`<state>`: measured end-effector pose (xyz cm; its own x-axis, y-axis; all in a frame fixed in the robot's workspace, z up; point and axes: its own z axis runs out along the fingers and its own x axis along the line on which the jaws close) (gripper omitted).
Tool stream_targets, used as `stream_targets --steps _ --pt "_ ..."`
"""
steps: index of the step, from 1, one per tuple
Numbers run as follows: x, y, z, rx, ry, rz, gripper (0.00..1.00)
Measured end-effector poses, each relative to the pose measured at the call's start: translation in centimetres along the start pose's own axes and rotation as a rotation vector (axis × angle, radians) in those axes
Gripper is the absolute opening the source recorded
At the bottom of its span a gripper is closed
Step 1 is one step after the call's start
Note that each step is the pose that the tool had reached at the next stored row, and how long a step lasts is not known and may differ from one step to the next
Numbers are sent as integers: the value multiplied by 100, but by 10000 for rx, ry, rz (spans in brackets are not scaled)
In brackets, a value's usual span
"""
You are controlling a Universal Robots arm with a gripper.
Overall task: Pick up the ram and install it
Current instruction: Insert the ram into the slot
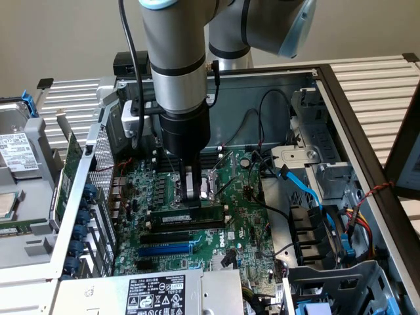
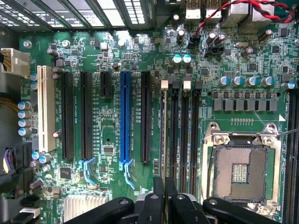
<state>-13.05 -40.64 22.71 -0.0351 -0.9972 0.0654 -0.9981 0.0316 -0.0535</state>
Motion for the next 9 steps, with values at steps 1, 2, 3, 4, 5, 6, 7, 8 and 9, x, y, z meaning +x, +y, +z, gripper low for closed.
stream_targets --steps 1,2,3,4,5,6,7,8,9 --pt "0 0 2 2 1 -1 13" --pt "0 1 4 5 1 0 13" --pt "-1 2 5 8 1 1 13" --pt "-1 2 7 11 1 1 13" --pt "-1 2 9 13 0 2 13" --pt "-1 2 11 17 0 2 13" --pt "-1 2 14 21 0 2 13" --pt "-1 2 15 25 0 3 13" --pt "-2 3 18 30 -1 4 13"
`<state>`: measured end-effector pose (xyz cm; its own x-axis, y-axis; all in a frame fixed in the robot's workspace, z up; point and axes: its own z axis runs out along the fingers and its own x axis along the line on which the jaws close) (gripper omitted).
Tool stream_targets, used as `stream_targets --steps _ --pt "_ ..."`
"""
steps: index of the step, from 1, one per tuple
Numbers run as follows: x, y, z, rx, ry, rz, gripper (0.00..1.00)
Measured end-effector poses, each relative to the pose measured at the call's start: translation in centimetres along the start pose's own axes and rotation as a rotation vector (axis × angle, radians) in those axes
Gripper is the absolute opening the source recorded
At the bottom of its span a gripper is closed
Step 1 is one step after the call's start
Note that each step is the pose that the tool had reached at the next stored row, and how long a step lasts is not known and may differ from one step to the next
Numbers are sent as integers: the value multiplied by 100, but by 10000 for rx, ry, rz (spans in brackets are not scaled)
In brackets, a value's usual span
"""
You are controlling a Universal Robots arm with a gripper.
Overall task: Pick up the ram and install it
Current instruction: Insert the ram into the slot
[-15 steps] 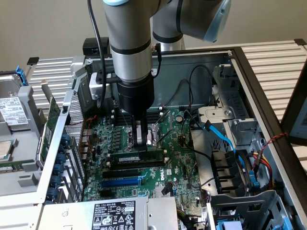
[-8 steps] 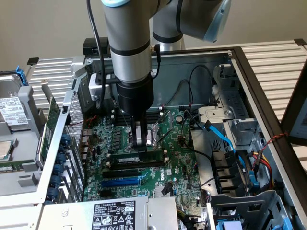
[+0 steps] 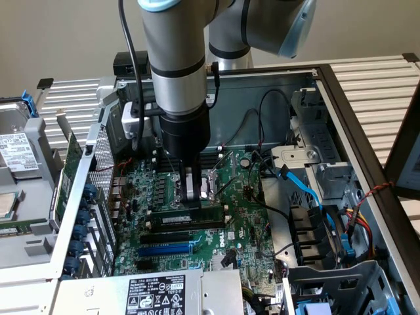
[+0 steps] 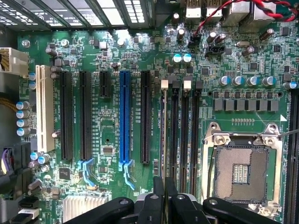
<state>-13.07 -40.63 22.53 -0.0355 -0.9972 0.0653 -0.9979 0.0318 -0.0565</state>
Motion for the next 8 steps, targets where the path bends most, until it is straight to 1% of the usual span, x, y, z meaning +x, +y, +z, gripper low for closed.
stream_targets --steps 3,4,5,6,7,8 --pt "-1 0 11 23 -1 1 13" --pt "-1 1 14 24 0 1 15" --pt "-1 1 14 20 14 0 15" --pt "-1 0 15 -46 40 -6 21" --pt "-1 1 13 -165 57 -14 21" --pt "0 0 5 -238 62 -20 27"
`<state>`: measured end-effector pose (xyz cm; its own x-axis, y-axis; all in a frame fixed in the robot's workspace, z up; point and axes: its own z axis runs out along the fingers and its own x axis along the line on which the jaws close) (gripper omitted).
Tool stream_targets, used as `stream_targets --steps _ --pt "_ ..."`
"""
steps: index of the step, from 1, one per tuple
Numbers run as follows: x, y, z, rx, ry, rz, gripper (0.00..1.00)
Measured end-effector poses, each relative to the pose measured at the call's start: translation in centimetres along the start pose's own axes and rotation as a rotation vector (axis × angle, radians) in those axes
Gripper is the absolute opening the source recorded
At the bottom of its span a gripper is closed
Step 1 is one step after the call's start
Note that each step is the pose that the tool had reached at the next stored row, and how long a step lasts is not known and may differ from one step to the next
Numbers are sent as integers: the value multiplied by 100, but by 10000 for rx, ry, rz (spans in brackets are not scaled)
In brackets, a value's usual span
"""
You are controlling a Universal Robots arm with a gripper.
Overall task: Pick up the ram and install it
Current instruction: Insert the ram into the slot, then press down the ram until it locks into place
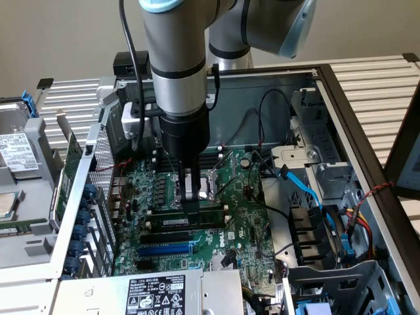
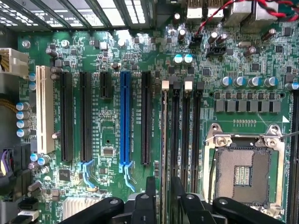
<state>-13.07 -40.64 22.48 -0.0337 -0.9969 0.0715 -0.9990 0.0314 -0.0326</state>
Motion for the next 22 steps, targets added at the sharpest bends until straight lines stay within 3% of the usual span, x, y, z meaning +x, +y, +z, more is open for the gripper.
stream_targets --steps 2,10,22 --pt "3 -1 -38 -46 1 -3 27" --pt "22 -11 -311 -46 0 -4 27" --pt "23 -7 -347 -57 35 -6 27"
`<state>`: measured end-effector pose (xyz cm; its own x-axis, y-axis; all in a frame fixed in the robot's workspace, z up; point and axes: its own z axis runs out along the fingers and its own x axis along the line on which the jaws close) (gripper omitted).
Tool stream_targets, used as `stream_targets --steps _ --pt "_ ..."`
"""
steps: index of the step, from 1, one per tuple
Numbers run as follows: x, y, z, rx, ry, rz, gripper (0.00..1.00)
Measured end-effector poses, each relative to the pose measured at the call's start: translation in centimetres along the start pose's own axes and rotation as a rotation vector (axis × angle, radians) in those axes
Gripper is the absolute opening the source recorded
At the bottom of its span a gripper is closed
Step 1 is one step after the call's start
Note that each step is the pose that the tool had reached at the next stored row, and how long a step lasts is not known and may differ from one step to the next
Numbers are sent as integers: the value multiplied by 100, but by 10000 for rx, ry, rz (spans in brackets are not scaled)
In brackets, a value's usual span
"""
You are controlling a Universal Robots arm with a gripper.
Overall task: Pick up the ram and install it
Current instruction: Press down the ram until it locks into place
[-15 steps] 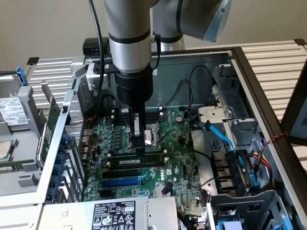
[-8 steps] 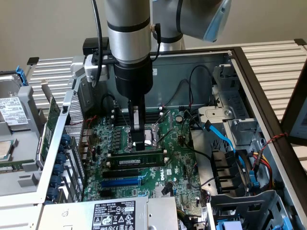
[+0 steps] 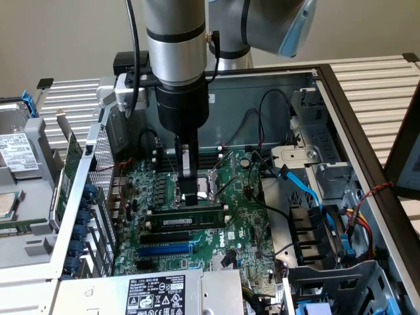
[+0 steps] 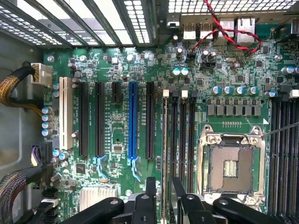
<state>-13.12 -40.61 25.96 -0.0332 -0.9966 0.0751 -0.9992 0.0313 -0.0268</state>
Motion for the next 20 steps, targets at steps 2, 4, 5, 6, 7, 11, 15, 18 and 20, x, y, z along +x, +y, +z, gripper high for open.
stream_targets --steps 2,4,5,6,7,11,15,18,20 --pt "1 0 -4 -108 65 -15 27" --pt "-1 1 -4 -274 113 -32 27" --pt "-2 1 -4 -364 119 -40 27" --pt "-6 2 -4 -386 121 -40 25" --pt "-10 1 0 -389 120 -41 19" --pt "-21 8 58 -392 120 -42 11" --pt "-28 14 131 -392 120 -42 11" --pt "-39 20 181 -392 119 -42 11" --pt "-48 25 194 -393 121 -42 11"
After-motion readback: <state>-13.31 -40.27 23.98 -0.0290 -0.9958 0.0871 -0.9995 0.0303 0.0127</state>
